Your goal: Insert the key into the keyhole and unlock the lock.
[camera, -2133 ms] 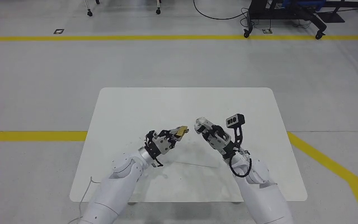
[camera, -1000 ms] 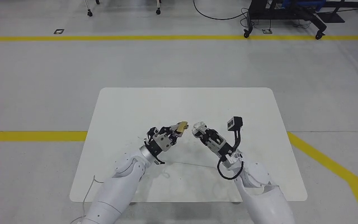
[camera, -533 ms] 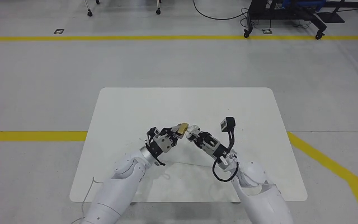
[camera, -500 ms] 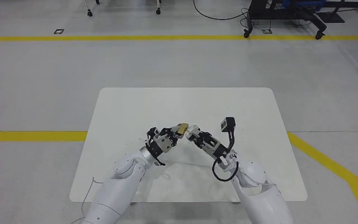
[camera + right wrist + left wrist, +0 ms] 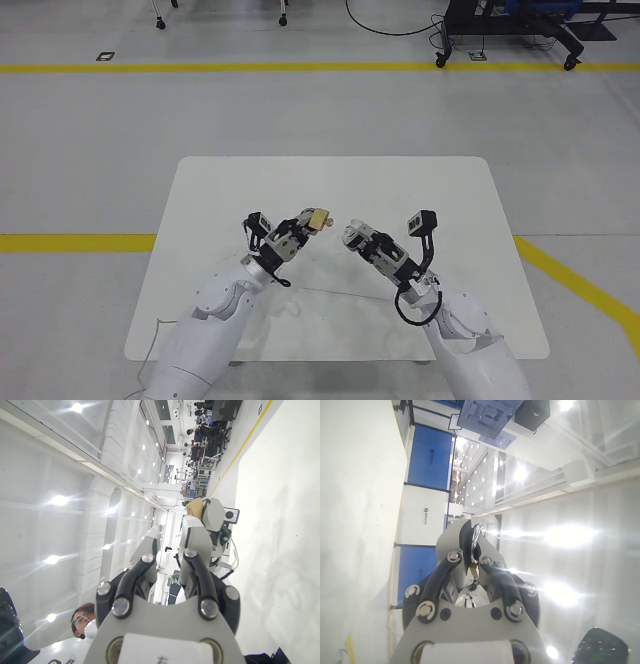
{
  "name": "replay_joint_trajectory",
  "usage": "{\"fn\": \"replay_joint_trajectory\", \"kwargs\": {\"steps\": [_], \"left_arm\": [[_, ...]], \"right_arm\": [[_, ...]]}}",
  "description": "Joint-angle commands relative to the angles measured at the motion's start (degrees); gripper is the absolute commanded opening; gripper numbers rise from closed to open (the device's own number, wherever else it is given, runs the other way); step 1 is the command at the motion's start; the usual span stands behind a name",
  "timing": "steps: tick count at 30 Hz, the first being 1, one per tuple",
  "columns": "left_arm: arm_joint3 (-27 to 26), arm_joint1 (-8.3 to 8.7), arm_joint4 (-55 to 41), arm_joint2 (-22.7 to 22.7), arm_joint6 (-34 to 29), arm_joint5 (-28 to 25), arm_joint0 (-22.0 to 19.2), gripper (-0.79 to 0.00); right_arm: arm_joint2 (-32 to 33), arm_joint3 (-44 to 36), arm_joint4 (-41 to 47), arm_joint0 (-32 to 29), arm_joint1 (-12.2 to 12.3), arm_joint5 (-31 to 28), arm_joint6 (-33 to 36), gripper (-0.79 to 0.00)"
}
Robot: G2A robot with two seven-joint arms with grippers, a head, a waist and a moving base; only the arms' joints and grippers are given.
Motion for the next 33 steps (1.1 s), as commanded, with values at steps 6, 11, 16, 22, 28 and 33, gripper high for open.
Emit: {"fn": "replay_joint_trajectory", "kwargs": {"steps": [6,11,16,22,28,33], "left_arm": [[-6.2,0.86,11.8,-1.0,4.9,0.8,2.3,-0.785],[-8.8,1.21,16.4,-1.3,6.5,0.5,3.8,-0.785],[-10.2,1.35,18.5,-1.2,7.2,-0.4,5.2,-0.785],[-10.6,1.53,20.5,-1.3,7.2,-0.8,5.5,-0.785],[-10.9,1.56,21.1,-1.2,7.6,-1.4,5.7,-0.785],[-10.5,1.58,21.7,-1.1,7.6,-1.7,5.6,-0.785]], "right_arm": [[-0.9,0.0,0.9,-0.3,-0.1,1.3,0.3,0.000],[-0.7,2.2,9.7,1.0,-0.4,6.0,1.4,-0.148],[-0.8,4.2,15.2,2.9,-0.4,14.8,3.1,-0.363],[-0.8,5.2,17.6,4.4,-0.2,22.9,5.3,-0.517],[-0.7,4.7,17.6,4.3,0.0,24.3,5.4,-0.579],[-0.7,4.3,17.8,4.2,0.1,25.4,5.6,-0.576]]}}
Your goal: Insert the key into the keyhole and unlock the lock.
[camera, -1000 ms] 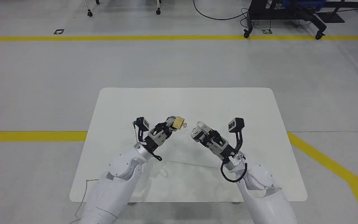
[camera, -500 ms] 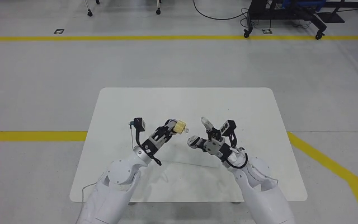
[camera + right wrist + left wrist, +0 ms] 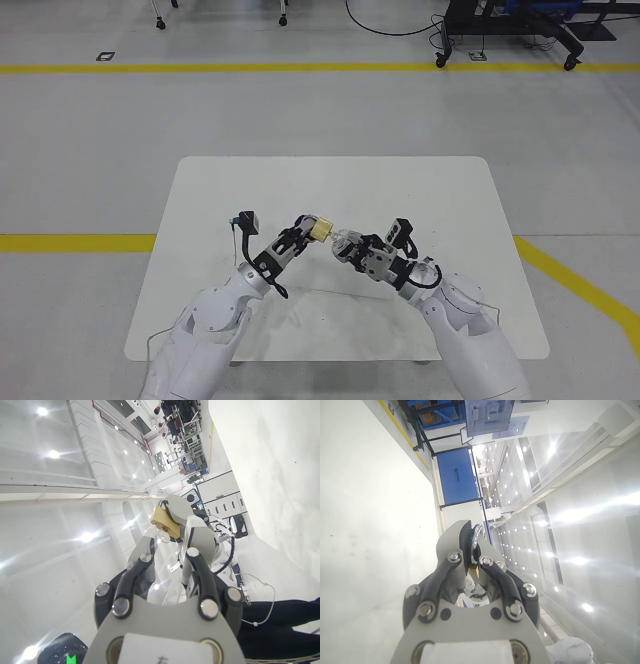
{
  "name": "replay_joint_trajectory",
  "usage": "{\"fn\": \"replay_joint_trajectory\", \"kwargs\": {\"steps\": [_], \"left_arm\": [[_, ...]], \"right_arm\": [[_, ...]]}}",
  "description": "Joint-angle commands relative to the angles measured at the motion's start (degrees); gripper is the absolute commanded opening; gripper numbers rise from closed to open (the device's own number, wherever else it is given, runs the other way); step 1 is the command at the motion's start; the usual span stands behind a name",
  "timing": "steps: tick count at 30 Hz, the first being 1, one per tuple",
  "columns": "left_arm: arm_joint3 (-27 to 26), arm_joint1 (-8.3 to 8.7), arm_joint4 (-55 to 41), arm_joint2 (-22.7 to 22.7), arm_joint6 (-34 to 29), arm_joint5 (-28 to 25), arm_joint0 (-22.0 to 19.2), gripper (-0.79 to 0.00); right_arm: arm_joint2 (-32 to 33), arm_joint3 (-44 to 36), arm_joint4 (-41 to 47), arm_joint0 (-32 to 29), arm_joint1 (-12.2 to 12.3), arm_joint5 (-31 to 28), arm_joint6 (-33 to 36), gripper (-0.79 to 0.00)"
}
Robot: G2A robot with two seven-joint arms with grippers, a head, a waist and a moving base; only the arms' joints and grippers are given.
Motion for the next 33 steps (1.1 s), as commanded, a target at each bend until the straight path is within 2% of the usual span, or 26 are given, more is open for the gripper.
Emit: {"fn": "replay_joint_trajectory", "kwargs": {"steps": [1,7,17,19,29,33], "left_arm": [[0.2,0.01,0.2,0.0,-0.1,-0.1,-0.1,-0.785],[0.9,0.04,0.6,0.1,-0.3,-0.3,-0.3,-0.785],[1.5,0.25,2.8,0.2,-1.3,-0.3,-0.8,-0.785],[1.6,0.26,3.1,0.3,-1.1,-0.4,-0.8,-0.785],[2.3,0.43,5.1,0.1,-1.2,-1.7,-1.3,-0.785],[2.5,0.54,6.4,0.1,-1.3,-2.5,-1.5,-0.785]], "right_arm": [[0.0,-0.1,0.0,0.0,0.0,0.1,-0.1,-0.570],[-0.4,-0.5,0.3,-0.2,0.1,0.2,0.1,-0.665],[-1.2,-0.3,0.2,0.3,0.2,0.6,-0.5,-0.714],[-1.4,-0.1,0.1,0.5,0.2,0.8,-0.6,-0.785],[-1.8,0.3,0.7,1.0,0.3,2.3,-0.4,-0.785],[-1.8,1.1,3.9,1.2,0.2,4.6,0.5,-0.785]]}}
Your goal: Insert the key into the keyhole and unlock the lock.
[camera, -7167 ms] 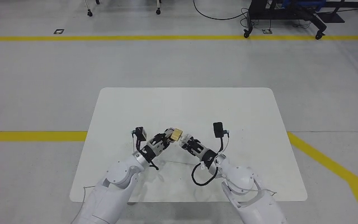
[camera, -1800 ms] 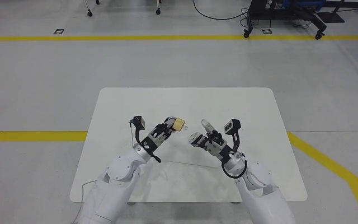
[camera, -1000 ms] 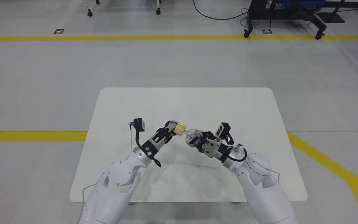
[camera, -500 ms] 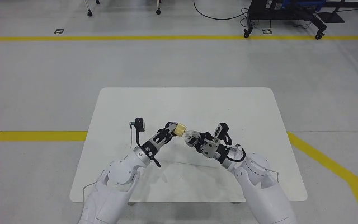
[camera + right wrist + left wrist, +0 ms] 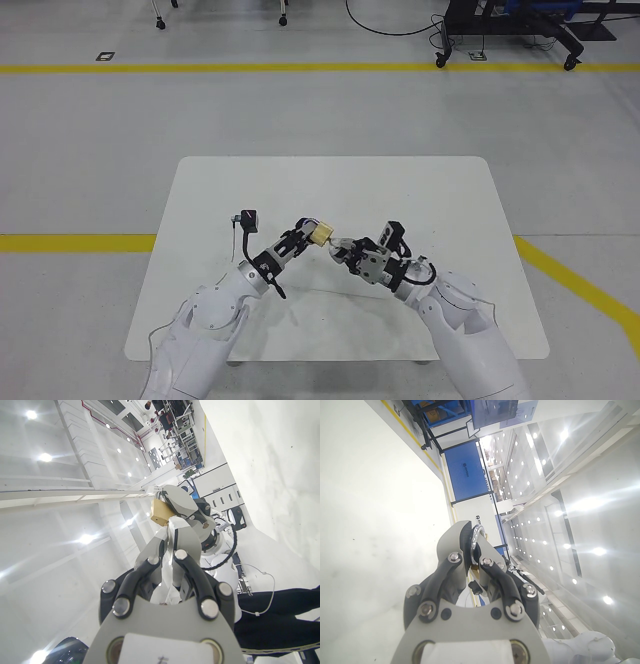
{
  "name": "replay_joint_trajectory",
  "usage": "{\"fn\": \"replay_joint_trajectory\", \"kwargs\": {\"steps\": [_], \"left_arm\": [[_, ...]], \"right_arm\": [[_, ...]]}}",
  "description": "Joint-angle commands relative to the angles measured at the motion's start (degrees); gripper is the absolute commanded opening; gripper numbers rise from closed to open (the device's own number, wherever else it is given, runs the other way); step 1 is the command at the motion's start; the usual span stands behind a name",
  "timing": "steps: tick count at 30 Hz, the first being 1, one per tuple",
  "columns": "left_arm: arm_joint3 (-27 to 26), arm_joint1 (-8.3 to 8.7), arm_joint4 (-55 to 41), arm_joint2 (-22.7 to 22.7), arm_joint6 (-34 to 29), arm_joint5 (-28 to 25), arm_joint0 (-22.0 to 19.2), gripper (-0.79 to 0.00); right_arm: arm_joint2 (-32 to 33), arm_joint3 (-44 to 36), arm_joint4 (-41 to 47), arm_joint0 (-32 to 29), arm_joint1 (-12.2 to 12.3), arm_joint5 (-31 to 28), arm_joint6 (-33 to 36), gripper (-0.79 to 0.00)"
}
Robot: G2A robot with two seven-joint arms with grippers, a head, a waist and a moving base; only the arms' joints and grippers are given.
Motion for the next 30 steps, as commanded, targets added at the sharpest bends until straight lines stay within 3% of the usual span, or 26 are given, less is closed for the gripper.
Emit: {"fn": "replay_joint_trajectory", "kwargs": {"steps": [1,8,16,17,18,19,30], "left_arm": [[0.1,0.06,0.7,0.0,-0.1,-0.4,-0.1,-0.785],[0.3,0.22,1.7,0.0,-0.4,-2.5,0.1,-0.785],[0.4,0.37,0.5,-0.5,-0.6,-3.6,0.6,-0.785],[0.3,0.38,0.0,-0.7,-0.6,-3.6,0.7,-0.785],[0.2,0.41,-0.3,-0.8,-0.8,-3.7,0.8,-0.785],[0.1,0.46,-0.4,-0.9,-0.9,-3.5,0.9,-0.785],[-2.3,1.44,-0.7,-4.6,-1.7,0.1,3.1,-0.785]], "right_arm": [[0.0,0.5,2.2,0.2,0.0,1.5,0.7,-0.785],[0.7,2.7,9.3,1.1,0.0,7.6,2.4,-0.785],[1.3,3.2,11.5,1.1,0.1,8.1,1.7,-0.785],[1.4,3.3,11.7,1.0,0.1,8.1,1.6,-0.585],[1.4,3.4,11.7,0.9,0.1,8.1,1.5,-0.077],[1.4,3.4,11.2,1.0,0.2,8.1,1.3,0.000],[1.3,3.4,11.0,1.0,0.2,8.0,1.3,0.000]]}}
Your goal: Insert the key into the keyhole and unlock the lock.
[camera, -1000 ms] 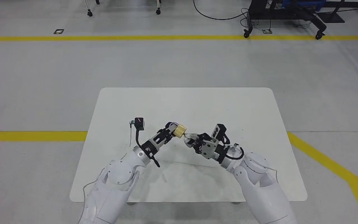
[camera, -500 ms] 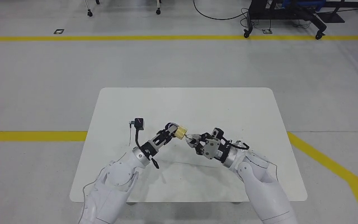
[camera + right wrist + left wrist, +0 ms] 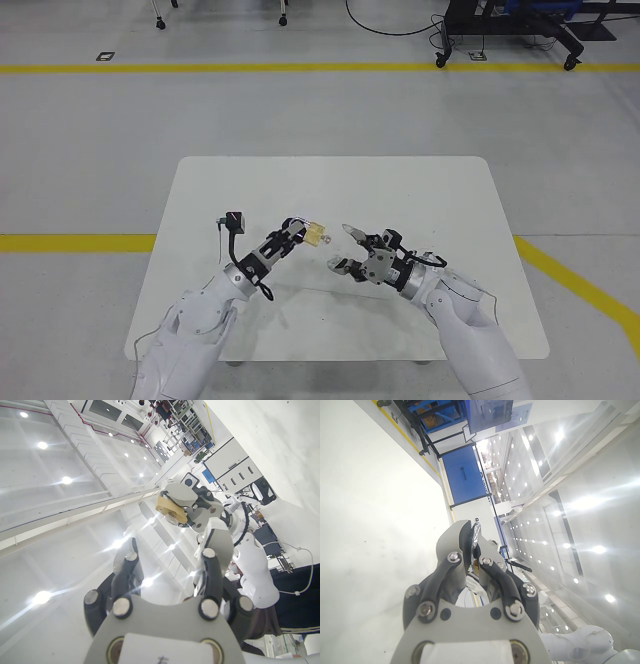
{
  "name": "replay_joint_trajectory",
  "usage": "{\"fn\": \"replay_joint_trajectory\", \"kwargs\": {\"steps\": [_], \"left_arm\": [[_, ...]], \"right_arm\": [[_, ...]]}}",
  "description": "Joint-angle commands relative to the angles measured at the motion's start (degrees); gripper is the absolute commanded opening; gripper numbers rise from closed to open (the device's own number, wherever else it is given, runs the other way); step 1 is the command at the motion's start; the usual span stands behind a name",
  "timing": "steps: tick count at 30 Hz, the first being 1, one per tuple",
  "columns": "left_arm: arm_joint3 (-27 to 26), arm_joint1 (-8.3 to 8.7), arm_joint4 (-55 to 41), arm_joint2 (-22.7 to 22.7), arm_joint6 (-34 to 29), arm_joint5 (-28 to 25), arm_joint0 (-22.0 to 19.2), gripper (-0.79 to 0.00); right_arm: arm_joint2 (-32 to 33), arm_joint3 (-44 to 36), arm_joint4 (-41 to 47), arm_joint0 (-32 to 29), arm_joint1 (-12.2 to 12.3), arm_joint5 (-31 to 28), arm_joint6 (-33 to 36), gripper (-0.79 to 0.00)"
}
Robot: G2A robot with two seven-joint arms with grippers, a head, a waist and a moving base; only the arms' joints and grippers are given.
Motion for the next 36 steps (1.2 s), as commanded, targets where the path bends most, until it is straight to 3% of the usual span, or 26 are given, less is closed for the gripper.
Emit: {"fn": "replay_joint_trajectory", "kwargs": {"steps": [1,5,15,16,18,23,29,34,36], "left_arm": [[0.2,0.23,0.8,-0.4,-0.7,4.1,0.2,-0.785],[1.7,0.44,9.4,1.6,-1.7,11.2,-2.6,-0.785],[9.7,-1.00,24.4,11.1,1.1,20.3,-10.5,-0.785],[9.9,-1.18,24.8,11.8,1.3,21.2,-10.8,-0.683],[10.3,-1.45,25.1,12.6,1.5,22.8,-11.2,0.000],[8.6,-1.67,20.5,11.3,1.0,23.8,-10.5,0.000],[0.6,-0.37,19.2,5.0,2.0,24.8,-6.3,0.000],[-9.6,1.53,27.3,-1.5,4.7,21.9,-0.2,0.000],[-13.3,2.30,32.0,-4.0,5.7,19.8,2.4,0.000]], "right_arm": [[0.0,0.0,0.0,0.0,0.0,0.0,0.0,0.000],[0.0,0.0,0.0,0.0,0.0,0.0,0.0,0.000],[0.0,0.0,0.0,0.0,0.0,0.0,0.0,0.000],[0.0,0.0,0.0,0.0,0.0,0.0,0.0,0.000],[0.0,0.0,0.0,0.0,0.0,0.0,0.0,0.000],[0.0,0.0,0.0,0.0,0.0,0.0,0.0,0.000],[0.0,0.0,0.0,0.0,0.0,0.0,0.0,0.000],[0.0,0.0,0.0,0.0,0.0,0.0,0.0,0.000],[0.2,-1.2,-3.5,-0.2,0.1,-3.5,-2.2,0.000]]}}
